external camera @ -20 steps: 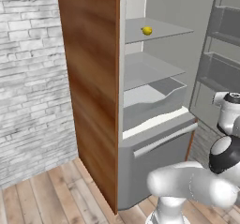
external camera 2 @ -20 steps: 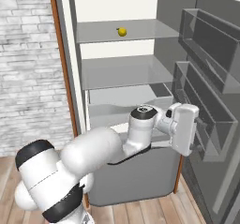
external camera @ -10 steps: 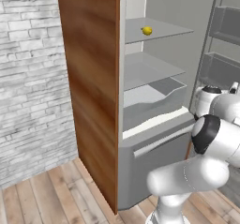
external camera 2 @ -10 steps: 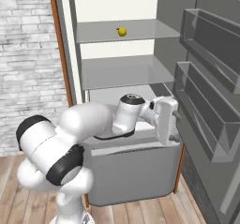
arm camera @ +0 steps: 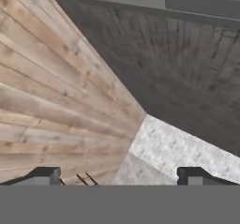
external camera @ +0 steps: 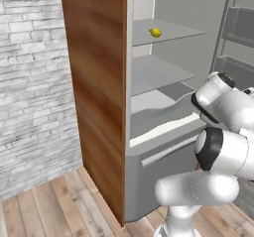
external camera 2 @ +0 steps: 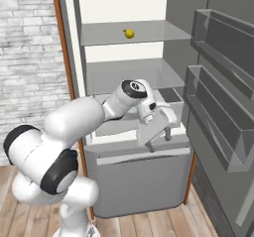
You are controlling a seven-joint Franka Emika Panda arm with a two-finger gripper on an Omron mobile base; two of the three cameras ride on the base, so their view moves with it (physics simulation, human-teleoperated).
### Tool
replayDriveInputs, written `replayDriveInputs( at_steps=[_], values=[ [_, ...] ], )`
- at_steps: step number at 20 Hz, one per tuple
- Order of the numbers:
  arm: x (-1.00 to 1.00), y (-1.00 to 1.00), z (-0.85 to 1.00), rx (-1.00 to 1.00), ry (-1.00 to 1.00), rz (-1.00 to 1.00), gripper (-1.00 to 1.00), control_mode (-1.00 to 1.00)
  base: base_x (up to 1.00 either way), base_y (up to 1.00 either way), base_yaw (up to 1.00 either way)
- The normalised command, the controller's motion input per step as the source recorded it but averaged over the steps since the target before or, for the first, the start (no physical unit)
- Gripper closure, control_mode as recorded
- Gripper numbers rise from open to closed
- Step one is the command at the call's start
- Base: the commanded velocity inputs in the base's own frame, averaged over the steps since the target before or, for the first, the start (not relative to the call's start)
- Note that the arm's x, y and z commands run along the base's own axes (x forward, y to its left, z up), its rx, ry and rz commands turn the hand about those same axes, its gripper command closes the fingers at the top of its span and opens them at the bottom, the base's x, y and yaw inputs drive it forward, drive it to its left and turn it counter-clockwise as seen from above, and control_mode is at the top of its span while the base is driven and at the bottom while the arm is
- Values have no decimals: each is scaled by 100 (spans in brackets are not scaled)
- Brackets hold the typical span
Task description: Retrieve a lemon from the fridge and place it on the cutting board with the fish.
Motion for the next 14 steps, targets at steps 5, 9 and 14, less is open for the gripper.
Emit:
replayDriveInputs(
  at_steps=[5, 9, 14],
  values=[
    [-79, 99, 5, 62, -51, 1, -100, -100, 0, 0, 0],
    [-76, 100, 23, 37, -59, 19, -100, -100, 0, 0, 0],
    [1, 75, 25, 12, -46, 48, -100, -100, 0, 0, 0]
  ],
)
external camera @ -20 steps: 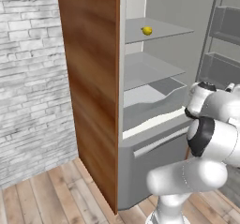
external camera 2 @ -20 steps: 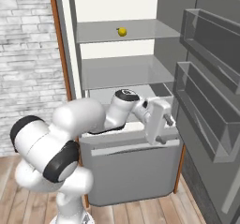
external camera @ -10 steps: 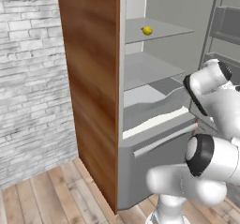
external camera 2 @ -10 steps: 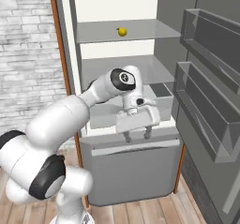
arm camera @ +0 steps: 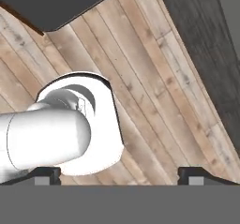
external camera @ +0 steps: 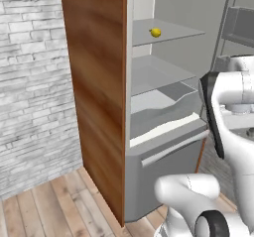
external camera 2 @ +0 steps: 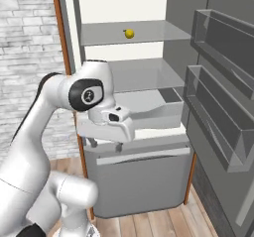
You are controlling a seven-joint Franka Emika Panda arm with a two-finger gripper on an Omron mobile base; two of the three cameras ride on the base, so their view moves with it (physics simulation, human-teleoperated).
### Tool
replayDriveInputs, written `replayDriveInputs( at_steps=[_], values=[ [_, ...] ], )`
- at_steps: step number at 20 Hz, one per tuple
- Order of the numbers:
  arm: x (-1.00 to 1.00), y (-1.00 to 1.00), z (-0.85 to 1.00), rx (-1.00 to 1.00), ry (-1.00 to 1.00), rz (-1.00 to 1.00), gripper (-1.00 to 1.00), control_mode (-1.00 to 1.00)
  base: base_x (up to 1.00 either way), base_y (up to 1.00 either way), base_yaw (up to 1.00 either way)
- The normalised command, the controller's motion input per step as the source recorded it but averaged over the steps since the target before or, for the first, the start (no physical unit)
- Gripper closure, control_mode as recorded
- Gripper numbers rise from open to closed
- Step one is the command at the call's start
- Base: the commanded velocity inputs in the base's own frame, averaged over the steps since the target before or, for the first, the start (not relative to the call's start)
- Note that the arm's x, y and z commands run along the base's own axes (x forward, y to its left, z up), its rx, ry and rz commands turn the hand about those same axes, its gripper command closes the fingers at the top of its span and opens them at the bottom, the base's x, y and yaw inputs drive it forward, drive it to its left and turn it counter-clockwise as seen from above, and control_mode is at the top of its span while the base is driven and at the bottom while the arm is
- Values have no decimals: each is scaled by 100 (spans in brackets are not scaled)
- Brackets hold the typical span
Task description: Retrieve a lemon from the fridge and place it on the cutting board with the fish.
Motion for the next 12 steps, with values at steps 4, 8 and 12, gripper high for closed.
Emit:
replayDriveInputs(
  at_steps=[4, 8, 12],
  values=[
    [71, 4, -9, 4, -29, 53, -100, -100, 0, 0, 0],
    [40, 56, 14, 5, -25, 8, -100, -100, 0, 0, 0],
    [12, 82, 3, 14, -4, -13, -100, -100, 0, 0, 0]
  ],
)
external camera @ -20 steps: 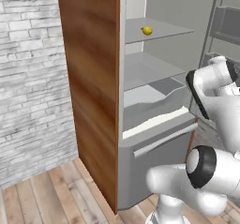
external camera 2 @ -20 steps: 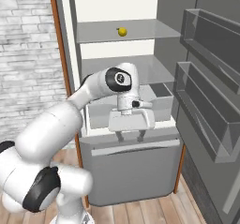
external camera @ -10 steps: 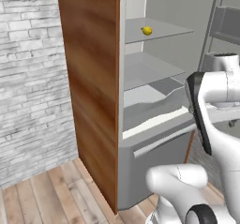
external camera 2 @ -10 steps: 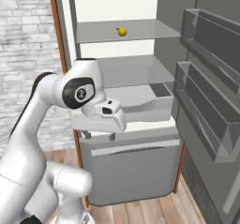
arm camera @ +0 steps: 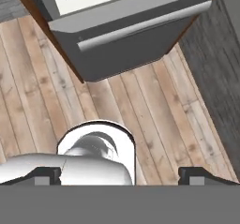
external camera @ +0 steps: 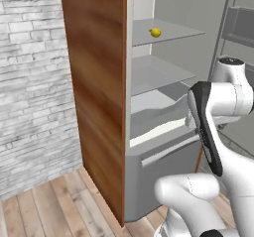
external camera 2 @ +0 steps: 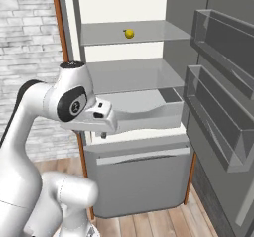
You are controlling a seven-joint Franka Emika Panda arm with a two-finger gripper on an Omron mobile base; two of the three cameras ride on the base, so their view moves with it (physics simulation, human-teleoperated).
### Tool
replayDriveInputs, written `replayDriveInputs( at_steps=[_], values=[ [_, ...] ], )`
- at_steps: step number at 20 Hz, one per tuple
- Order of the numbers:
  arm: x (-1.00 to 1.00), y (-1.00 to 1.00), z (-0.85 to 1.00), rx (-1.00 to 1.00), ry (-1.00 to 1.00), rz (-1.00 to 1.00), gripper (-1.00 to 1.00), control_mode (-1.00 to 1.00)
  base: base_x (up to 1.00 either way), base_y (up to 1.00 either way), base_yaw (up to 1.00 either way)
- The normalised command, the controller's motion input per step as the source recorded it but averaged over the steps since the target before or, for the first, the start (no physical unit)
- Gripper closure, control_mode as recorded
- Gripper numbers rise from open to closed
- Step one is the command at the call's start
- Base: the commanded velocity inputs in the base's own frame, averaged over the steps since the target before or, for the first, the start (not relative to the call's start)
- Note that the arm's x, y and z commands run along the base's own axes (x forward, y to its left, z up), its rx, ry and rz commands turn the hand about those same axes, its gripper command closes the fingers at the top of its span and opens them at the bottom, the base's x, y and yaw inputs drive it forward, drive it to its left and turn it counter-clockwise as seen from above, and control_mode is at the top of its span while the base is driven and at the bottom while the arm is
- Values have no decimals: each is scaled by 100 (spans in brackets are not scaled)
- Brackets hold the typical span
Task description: Retrieve a lemon from the fridge and place it on the cutting board with the fish.
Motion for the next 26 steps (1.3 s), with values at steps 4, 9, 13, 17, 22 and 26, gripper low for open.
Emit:
replayDriveInputs(
  at_steps=[4, 9, 13, 17, 22, 26],
  values=[
    [0, 53, 0, 21, 0, -22, -100, -100, 0, 0, 0],
    [-1, 0, 0, 2, 0, -1, -100, -100, 0, 0, 0],
    [1, 0, 0, 0, 0, 0, -100, -100, 0, 0, 0],
    [0, 0, 0, 0, 0, 0, -100, 100, 15, -35, 17],
    [0, 0, 0, 0, 0, 0, -100, 100, 13, -62, 31],
    [0, 0, 0, 0, 0, 0, -100, 100, 16, -42, 31]
  ],
)
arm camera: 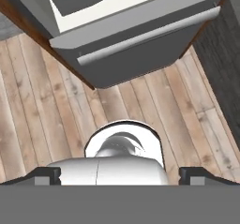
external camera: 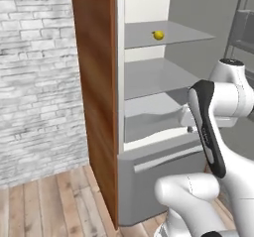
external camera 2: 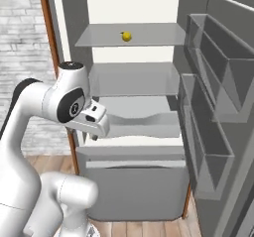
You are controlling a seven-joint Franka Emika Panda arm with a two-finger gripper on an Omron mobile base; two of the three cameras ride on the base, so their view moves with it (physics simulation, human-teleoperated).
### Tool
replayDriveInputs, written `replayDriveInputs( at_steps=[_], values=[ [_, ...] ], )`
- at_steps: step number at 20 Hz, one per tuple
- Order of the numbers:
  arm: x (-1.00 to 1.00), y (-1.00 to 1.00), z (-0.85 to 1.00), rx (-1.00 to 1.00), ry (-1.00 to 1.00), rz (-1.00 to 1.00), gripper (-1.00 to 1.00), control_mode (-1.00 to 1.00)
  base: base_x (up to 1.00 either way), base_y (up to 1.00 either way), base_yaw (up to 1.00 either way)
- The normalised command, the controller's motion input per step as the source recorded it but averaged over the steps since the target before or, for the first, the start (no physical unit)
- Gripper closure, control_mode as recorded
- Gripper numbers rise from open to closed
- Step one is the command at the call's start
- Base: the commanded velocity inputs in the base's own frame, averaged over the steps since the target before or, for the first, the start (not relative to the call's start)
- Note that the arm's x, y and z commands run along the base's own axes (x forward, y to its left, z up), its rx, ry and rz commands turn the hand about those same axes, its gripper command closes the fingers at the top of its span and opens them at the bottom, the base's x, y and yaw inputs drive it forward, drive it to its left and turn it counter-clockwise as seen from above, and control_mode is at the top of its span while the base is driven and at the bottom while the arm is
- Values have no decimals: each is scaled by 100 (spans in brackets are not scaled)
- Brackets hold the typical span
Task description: Retrieve a lemon from the fridge and place it on the cutting board with the fish.
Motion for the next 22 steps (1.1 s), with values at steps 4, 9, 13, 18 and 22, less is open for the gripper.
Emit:
replayDriveInputs(
  at_steps=[4, 9, 13, 18, 22],
  values=[
    [0, 0, 0, 0, 0, 0, -100, 100, 32, -12, 39],
    [0, 0, 0, 0, 0, 0, -100, 100, 20, -25, 21],
    [0, 0, 0, 0, 0, 0, -100, 100, 11, -58, 7],
    [0, 0, 0, 0, 0, 0, -100, 100, 36, -27, 1],
    [0, 0, 0, 0, 0, 0, -100, 100, 53, -49, 7]
  ],
)
